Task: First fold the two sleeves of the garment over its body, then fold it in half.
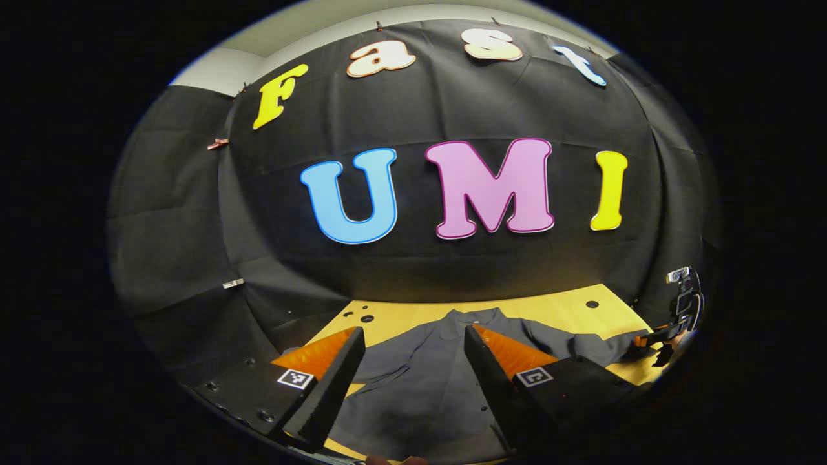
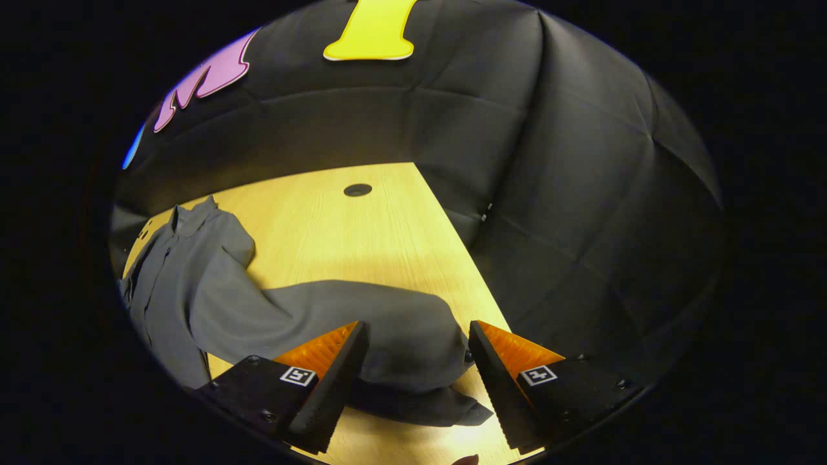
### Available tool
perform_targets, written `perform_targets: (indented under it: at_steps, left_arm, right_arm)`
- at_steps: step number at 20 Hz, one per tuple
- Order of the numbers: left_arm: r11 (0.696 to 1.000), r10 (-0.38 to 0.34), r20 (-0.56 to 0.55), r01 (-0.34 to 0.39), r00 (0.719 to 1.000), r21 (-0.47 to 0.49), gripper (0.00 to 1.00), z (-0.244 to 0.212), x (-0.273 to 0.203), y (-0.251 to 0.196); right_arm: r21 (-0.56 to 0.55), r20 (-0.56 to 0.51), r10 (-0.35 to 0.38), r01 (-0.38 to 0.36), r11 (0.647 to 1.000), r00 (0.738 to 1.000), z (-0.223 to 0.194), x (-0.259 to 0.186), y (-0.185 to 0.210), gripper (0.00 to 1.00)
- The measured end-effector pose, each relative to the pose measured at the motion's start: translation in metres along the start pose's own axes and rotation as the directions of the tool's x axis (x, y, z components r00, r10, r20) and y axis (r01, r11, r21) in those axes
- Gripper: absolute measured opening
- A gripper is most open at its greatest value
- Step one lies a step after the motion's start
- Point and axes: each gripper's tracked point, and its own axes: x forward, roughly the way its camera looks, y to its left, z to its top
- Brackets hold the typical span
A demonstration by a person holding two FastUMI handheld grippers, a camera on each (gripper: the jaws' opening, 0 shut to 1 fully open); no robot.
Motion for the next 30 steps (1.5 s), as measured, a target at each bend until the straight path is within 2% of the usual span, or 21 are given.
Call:
perform_targets:
  at_steps: [4, 6, 8, 9, 12, 14, 16, 20, 25, 30]
  left_arm:
    - [0.999, 0.028, -0.010, -0.028, 1.000, 0.023, 0.98, -0.002, -0.002, 0.011]
    - [0.999, 0.030, -0.008, -0.030, 1.000, 0.028, 0.98, 0.000, -0.003, 0.014]
    - [0.999, 0.028, -0.015, -0.028, 0.999, 0.021, 0.98, -0.003, -0.003, 0.017]
    - [1.000, 0.027, -0.017, -0.027, 0.999, 0.015, 0.98, -0.004, -0.003, 0.017]
    - [1.000, 0.029, -0.023, -0.029, 0.999, -0.006, 0.98, -0.007, -0.001, 0.021]
    - [1.000, 0.026, -0.017, -0.026, 1.000, -0.007, 0.98, -0.007, 0.001, 0.023]
    - [1.000, 0.023, -0.009, -0.023, 1.000, -0.002, 0.98, -0.007, 0.002, 0.029]
    - [1.000, -0.010, -0.008, 0.009, 1.000, -0.012, 0.98, -0.013, 0.011, 0.040]
    - [0.995, -0.097, -0.013, 0.097, 0.995, -0.025, 0.97, -0.025, 0.028, 0.055]
    - [0.985, -0.174, 0.013, 0.174, 0.985, -0.009, 0.98, -0.024, 0.048, 0.080]
  right_arm:
    - [0.005, -0.050, 0.020, -0.020, 1.000, 0.999, -0.021, 0.007, 0.003, 0.97]
    - [0.052, -0.038, 0.025, -0.023, 0.998, 0.999, -0.022, 0.008, 0.006, 0.89]
    - [0.044, -0.034, 0.039, -0.038, 0.998, 0.999, -0.022, 0.006, 0.010, 0.87]
    - [0.029, -0.031, 0.054, -0.054, 0.998, 0.998, -0.021, 0.006, 0.015, 0.76]
    - [-0.031, -0.028, 0.063, -0.064, 0.997, 0.998, -0.021, 0.005, 0.021, 0.12]
    - [-0.030, -0.040, 0.058, -0.059, 0.998, 0.998, -0.019, 0.005, 0.021, 0.06]
    - [-0.013, -0.040, 0.068, -0.068, 0.998, 0.997, -0.017, 0.000, 0.021, 0.06]
    - [-0.027, 0.027, 0.055, -0.055, 0.998, 0.998, 0.000, -0.030, 0.020, 0.06]
    - [-0.015, 0.089, -0.027, 0.029, 0.999, 0.996, 0.009, -0.082, 0.014, 0.06]
    - [0.024, 0.132, -0.096, 0.094, 0.995, 0.987, 0.009, -0.142, 0.029, 0.06]
